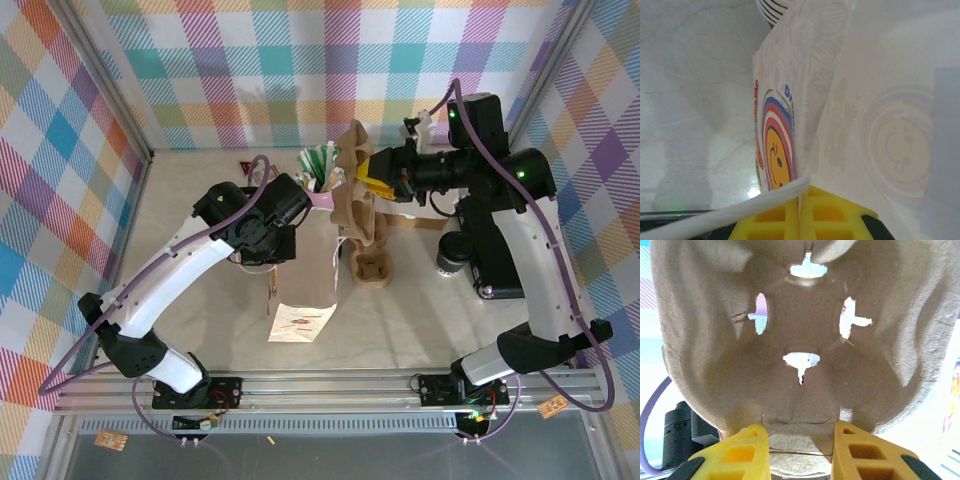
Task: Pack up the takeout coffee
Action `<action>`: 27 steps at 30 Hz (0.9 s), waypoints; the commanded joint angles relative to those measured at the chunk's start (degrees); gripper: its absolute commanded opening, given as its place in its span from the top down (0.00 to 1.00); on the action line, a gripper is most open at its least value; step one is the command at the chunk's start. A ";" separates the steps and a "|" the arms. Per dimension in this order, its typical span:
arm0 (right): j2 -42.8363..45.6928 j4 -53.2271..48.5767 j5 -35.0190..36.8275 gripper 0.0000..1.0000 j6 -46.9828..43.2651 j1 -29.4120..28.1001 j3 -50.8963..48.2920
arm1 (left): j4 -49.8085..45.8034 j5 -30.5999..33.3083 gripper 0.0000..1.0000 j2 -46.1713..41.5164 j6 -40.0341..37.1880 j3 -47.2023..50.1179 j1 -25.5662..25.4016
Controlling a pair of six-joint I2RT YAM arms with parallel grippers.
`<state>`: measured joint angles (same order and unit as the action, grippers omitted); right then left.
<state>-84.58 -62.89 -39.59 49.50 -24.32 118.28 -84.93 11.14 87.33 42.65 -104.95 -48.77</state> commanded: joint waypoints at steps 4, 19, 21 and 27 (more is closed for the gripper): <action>0.99 4.90 -1.89 0.76 3.48 -1.67 -1.76 | 3.07 -1.78 1.00 -0.11 2.50 -1.17 -0.88; -0.34 7.23 -0.51 0.76 4.55 -5.73 -7.00 | 14.06 -4.36 0.85 -7.57 7.70 10.72 -0.88; -0.41 7.42 -0.31 0.76 4.64 -6.14 -7.81 | 16.24 -4.38 0.79 -9.57 8.75 13.19 -0.89; -1.44 7.20 -0.47 0.77 4.56 -7.53 -7.65 | 16.71 -2.80 0.71 -13.76 10.39 16.48 -0.71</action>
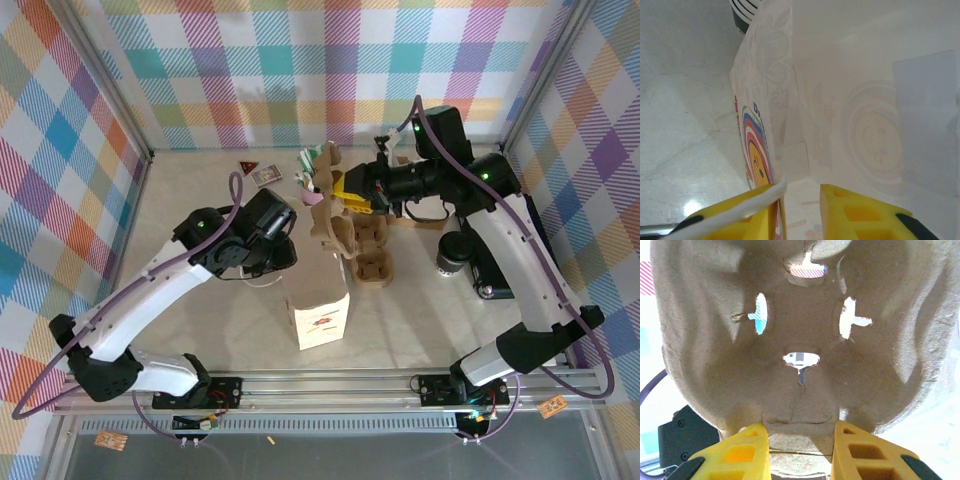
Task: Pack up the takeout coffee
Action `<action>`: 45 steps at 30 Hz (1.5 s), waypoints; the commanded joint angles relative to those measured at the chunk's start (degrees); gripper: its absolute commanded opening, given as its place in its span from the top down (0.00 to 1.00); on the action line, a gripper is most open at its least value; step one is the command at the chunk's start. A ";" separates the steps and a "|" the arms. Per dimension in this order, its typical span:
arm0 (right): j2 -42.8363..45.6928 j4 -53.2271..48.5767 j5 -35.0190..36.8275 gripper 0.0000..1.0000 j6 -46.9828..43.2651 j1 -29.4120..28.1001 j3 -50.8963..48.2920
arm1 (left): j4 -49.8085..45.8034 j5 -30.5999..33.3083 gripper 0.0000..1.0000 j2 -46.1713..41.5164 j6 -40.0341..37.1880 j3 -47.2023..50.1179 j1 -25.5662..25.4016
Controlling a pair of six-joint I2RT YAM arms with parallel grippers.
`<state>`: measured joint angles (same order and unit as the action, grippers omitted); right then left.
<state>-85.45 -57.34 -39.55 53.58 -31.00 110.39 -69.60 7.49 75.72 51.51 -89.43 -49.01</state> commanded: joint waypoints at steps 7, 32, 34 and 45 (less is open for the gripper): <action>-3.42 -0.22 -0.70 0.77 -0.81 -3.68 4.39 | 1.23 -0.23 0.70 -5.07 3.64 4.00 -0.51; -9.61 -6.86 6.66 0.78 -9.29 -11.60 7.21 | 7.56 -0.59 0.92 -11.85 5.97 12.33 -0.47; -9.73 -6.76 7.02 0.78 -9.36 -12.06 7.08 | 8.10 -0.71 0.95 -11.79 5.89 12.43 -0.55; -9.91 -4.05 7.45 0.78 -7.22 -13.98 5.71 | 11.42 -1.38 1.00 -11.53 5.89 13.31 -0.51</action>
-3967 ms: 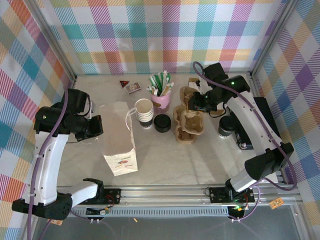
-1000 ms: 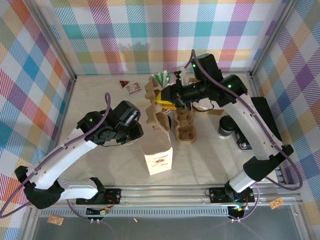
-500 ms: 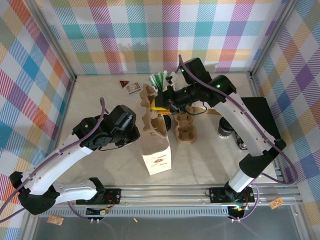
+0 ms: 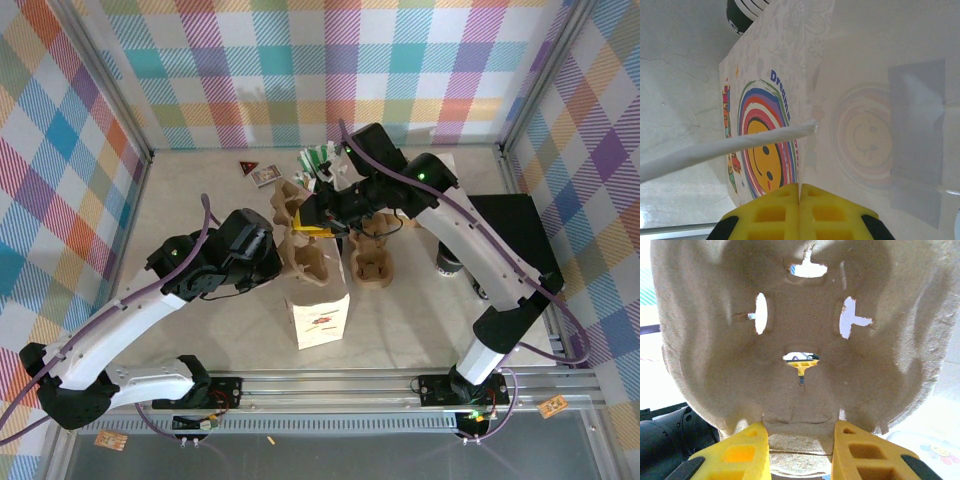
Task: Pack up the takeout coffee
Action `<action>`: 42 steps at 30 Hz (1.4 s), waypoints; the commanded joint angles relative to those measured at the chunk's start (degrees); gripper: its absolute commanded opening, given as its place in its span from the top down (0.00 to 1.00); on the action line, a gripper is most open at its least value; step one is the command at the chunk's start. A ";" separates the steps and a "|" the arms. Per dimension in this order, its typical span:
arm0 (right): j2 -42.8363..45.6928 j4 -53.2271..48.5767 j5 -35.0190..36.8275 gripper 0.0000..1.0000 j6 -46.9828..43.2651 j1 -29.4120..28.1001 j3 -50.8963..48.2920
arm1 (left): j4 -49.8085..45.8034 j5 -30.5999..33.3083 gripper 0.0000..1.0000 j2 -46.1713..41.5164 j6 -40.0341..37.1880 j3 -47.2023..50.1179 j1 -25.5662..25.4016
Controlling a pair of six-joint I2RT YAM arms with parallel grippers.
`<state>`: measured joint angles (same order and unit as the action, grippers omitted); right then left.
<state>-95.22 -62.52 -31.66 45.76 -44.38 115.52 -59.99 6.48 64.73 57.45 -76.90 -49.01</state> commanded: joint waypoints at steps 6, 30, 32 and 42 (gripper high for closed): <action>0.59 2.57 -1.39 0.77 2.64 -1.33 1.84 | 2.06 -0.33 1.00 -0.83 0.05 1.81 -0.48; 0.34 1.53 2.82 0.78 -1.58 -2.55 2.20 | 6.00 -0.21 0.82 -6.09 -0.15 6.31 -0.47; 0.37 2.28 2.57 0.78 -1.24 -2.55 3.68 | 6.60 -0.57 0.85 -6.02 -0.30 6.50 -0.48; 0.74 5.39 1.05 0.77 0.29 -2.55 8.28 | 8.69 -0.07 0.87 -7.62 -0.95 7.28 -0.47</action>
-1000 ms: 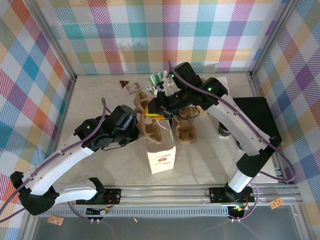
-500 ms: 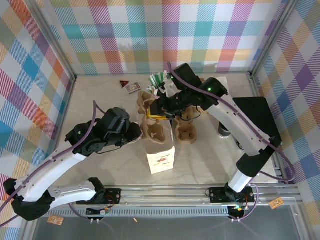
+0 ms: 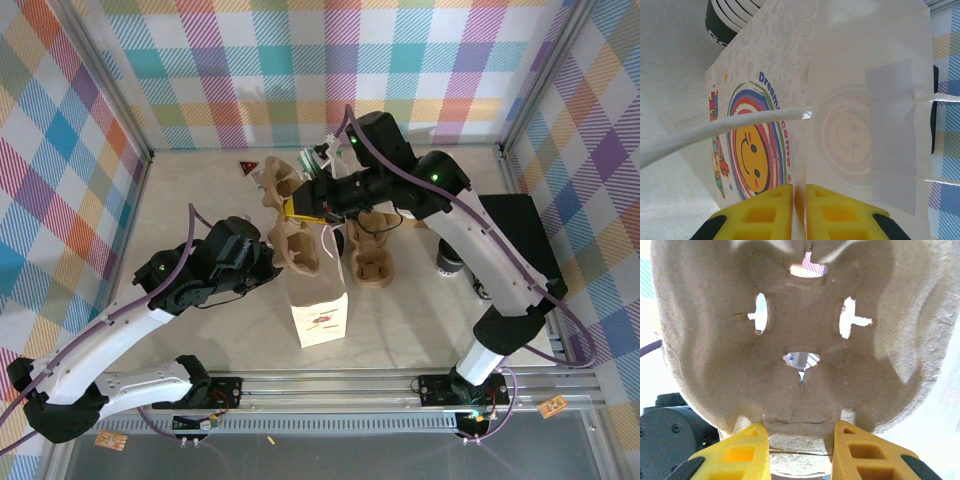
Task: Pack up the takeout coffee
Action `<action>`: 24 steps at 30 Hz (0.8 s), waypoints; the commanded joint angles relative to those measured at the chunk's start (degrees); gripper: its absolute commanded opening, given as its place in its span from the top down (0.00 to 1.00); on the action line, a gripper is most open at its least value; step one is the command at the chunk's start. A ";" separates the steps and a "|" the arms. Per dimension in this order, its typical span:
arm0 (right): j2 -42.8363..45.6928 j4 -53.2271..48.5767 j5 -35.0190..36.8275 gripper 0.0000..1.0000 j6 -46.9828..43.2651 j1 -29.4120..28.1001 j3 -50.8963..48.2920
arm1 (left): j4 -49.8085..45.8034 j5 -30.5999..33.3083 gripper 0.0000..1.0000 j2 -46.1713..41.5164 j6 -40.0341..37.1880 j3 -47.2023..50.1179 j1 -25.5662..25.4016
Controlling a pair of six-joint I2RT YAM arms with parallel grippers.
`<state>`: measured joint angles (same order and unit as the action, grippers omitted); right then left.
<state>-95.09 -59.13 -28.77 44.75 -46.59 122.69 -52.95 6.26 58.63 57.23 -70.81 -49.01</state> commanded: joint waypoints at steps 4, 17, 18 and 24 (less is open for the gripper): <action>0.91 2.96 -1.61 0.77 1.34 -0.38 -1.41 | 2.91 0.05 0.88 -2.45 -0.04 2.62 -0.55; 2.72 4.67 2.72 0.78 -1.87 -0.71 -11.27 | 4.95 0.50 0.90 -3.84 1.35 4.76 -0.49; 2.64 4.39 3.31 0.78 -2.24 -0.83 -11.42 | 5.09 0.42 0.90 -3.75 1.39 4.87 -0.47; 2.19 3.12 5.42 0.78 -4.11 -1.53 -12.71 | 5.66 0.42 0.94 -3.34 1.39 4.84 -0.49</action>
<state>-94.02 -55.31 -24.82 42.92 -47.51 110.87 -48.90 6.31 55.35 58.11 -66.87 -49.01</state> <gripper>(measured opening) 0.270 0.064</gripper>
